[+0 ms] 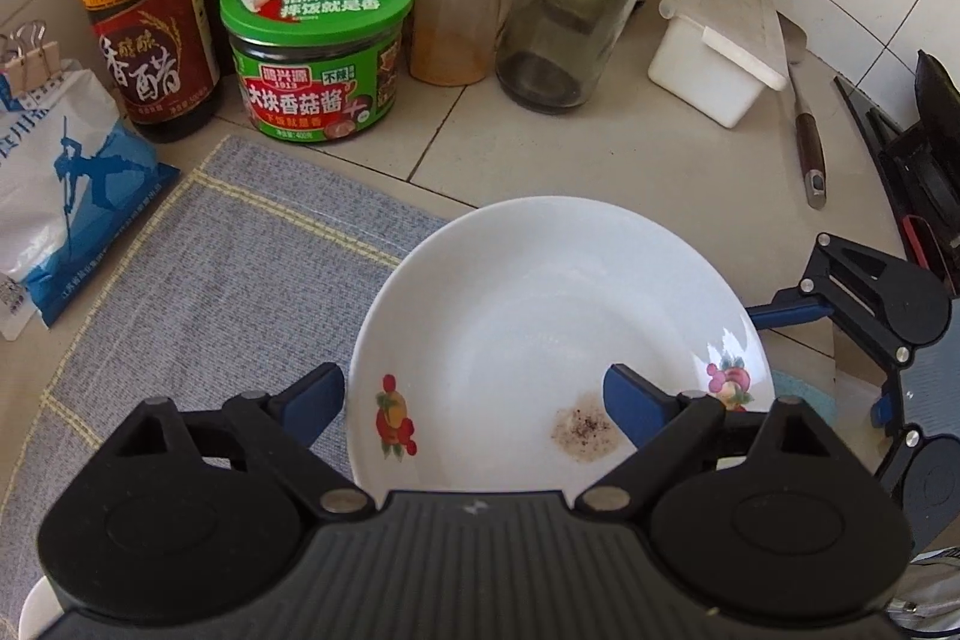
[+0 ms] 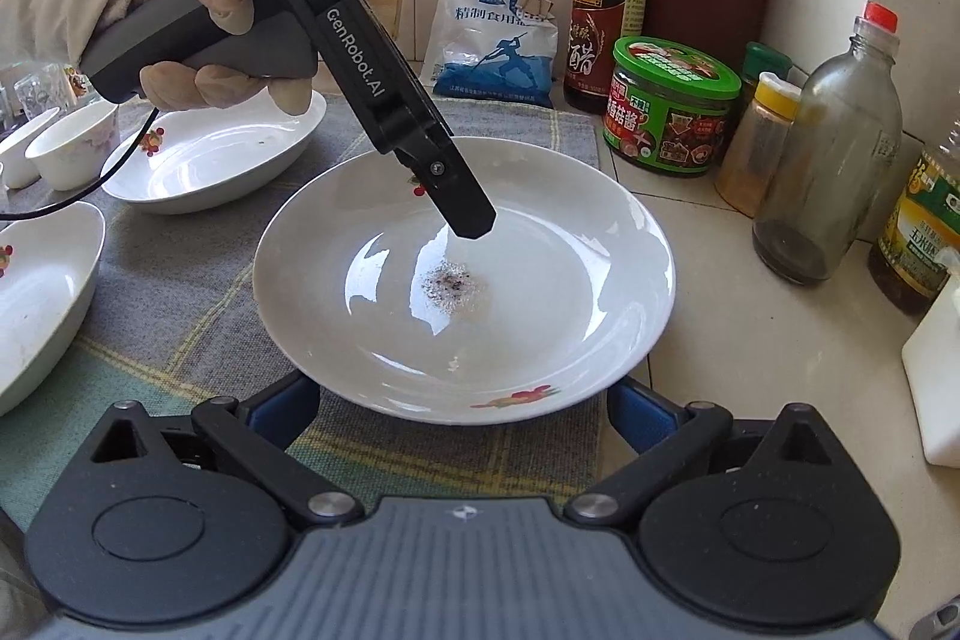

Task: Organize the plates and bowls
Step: 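Carry the stained plate with the left tool toward the wall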

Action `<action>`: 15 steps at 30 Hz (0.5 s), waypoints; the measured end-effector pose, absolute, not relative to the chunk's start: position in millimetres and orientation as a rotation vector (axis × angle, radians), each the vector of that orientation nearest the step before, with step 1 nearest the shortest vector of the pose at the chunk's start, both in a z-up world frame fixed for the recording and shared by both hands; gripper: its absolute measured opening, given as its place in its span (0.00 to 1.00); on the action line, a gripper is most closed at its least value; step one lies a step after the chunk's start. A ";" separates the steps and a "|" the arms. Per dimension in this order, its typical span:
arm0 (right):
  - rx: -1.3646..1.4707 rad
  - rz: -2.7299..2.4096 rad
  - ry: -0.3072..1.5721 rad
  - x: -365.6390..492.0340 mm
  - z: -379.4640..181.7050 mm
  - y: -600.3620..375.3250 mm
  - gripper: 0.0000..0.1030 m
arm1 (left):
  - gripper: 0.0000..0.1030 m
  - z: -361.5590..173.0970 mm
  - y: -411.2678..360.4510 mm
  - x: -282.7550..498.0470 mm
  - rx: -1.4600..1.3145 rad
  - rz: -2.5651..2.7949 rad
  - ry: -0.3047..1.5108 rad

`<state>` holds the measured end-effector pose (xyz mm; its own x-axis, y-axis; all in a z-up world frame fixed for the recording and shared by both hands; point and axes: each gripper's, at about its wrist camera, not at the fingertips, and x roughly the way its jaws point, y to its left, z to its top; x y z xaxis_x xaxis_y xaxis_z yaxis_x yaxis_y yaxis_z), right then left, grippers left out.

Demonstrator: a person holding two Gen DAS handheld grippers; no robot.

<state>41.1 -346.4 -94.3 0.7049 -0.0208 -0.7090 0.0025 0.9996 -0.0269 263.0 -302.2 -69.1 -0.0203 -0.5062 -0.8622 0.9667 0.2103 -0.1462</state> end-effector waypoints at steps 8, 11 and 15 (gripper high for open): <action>-0.008 -0.066 0.783 12.7 -82.2 -328.0 1.00 | 0.90 -37.2 -262.6 232.9 0.520 -1.234 0.826; 0.000 -0.066 0.768 3.4 -76.2 -317.6 1.00 | 0.92 -24.4 -245.2 213.4 0.491 -1.191 0.771; 0.011 -0.028 0.748 -6.0 -71.3 -304.9 1.00 | 0.92 -12.3 -219.6 182.5 0.452 -1.139 0.714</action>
<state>-6.0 -304.9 -71.3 0.7324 -0.0218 -0.6805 0.0299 0.9996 0.0001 182.5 -219.6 -12.3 0.2376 -0.6575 -0.7150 0.9300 0.3665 -0.0280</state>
